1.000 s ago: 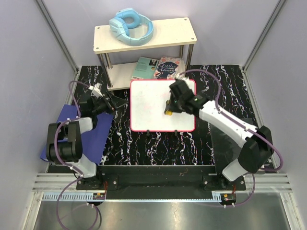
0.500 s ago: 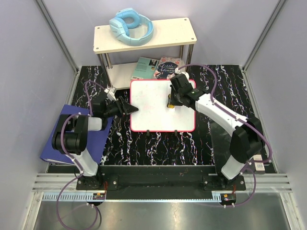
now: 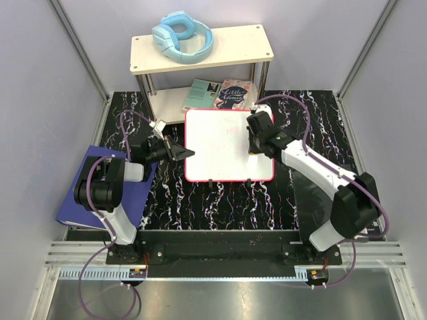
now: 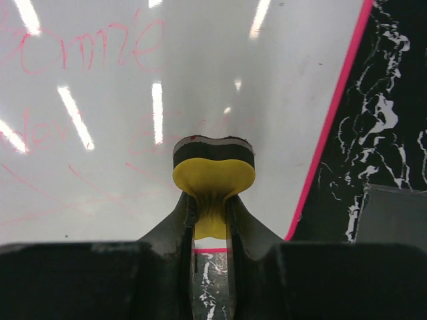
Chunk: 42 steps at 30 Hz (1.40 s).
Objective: Erase the whiteboard
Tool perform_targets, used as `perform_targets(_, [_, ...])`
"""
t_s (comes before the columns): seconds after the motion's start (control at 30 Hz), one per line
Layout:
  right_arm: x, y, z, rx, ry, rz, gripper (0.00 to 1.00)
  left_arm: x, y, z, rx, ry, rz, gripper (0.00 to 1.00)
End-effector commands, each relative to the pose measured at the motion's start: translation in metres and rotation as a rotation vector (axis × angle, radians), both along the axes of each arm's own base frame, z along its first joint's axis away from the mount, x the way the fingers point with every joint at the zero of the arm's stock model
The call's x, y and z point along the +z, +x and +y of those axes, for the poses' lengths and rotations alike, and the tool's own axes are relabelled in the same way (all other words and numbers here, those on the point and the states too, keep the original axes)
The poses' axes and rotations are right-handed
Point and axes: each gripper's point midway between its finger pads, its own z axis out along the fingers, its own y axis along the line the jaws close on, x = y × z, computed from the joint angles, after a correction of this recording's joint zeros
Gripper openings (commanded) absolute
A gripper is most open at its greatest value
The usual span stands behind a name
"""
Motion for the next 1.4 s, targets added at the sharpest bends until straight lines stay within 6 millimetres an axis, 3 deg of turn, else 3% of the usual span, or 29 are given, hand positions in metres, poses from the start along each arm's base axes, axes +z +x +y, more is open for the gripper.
perform_targets(0.0, [0.031, 0.01, -0.029, -0.06, -0.053, -0.161, 0.0, -0.027, 0.013, 0.011, 0.094, 0.11, 0.01, 0.0])
perform_targets(0.2, [0.016, 0.013, -0.052, -0.102, -0.088, -0.169, 0.0, -0.037, 0.01, 0.016, 0.109, 0.156, 0.04, 0.0])
perform_targets(0.47, [-0.023, 0.029, -0.042, -0.03, -0.112, -0.15, 0.0, -0.046, 0.008, 0.02, 0.115, 0.201, 0.049, 0.0])
perform_targets(0.7, [-0.047, 0.032, -0.001, 0.173, -0.032, -0.097, 0.0, -0.039, 0.007, 0.017, 0.092, 0.226, 0.021, 0.0])
perform_targets(0.93, [-0.04, 0.016, 0.045, 0.343, 0.081, -0.118, 0.0, -0.041, 0.002, 0.007, 0.053, 0.254, 0.012, 0.0])
perform_targets(1.0, [-0.038, 0.011, 0.064, 0.387, 0.069, -0.121, 0.0, -0.042, 0.0, 0.005, 0.046, 0.255, 0.014, 0.0])
perform_targets(1.03, [-0.047, 0.01, 0.07, 0.398, 0.053, -0.101, 0.0, -0.043, -0.001, 0.004, 0.042, 0.256, 0.017, 0.0])
perform_targets(1.07, [-0.041, 0.01, 0.086, 0.422, 0.048, -0.114, 0.0, -0.042, -0.001, 0.003, 0.041, 0.256, 0.017, 0.0])
perform_targets(1.13, [-0.062, 0.006, 0.099, 0.44, -0.005, -0.052, 0.0, -0.042, -0.002, 0.002, 0.034, 0.264, 0.014, 0.0])
perform_targets(1.17, [-0.05, 0.011, 0.118, 0.451, -0.01, -0.077, 0.0, -0.043, -0.003, 0.002, 0.034, 0.267, 0.017, 0.0])
perform_targets(1.23, [-0.074, 0.005, 0.131, 0.461, -0.068, 0.003, 0.0, -0.041, -0.004, 0.002, 0.032, 0.274, 0.011, 0.0])
perform_targets(1.27, [-0.059, 0.009, 0.153, 0.467, -0.059, -0.026, 0.0, -0.041, -0.004, 0.002, 0.03, 0.277, 0.007, 0.0])
perform_targets(1.33, [-0.077, 0.006, 0.164, 0.465, -0.109, 0.022, 0.0, -0.04, -0.006, 0.002, 0.028, 0.281, 0.007, 0.0])
perform_targets(1.37, [-0.067, 0.009, 0.175, 0.472, -0.112, 0.013, 0.0, -0.04, -0.006, 0.003, 0.03, 0.284, 0.007, 0.0])
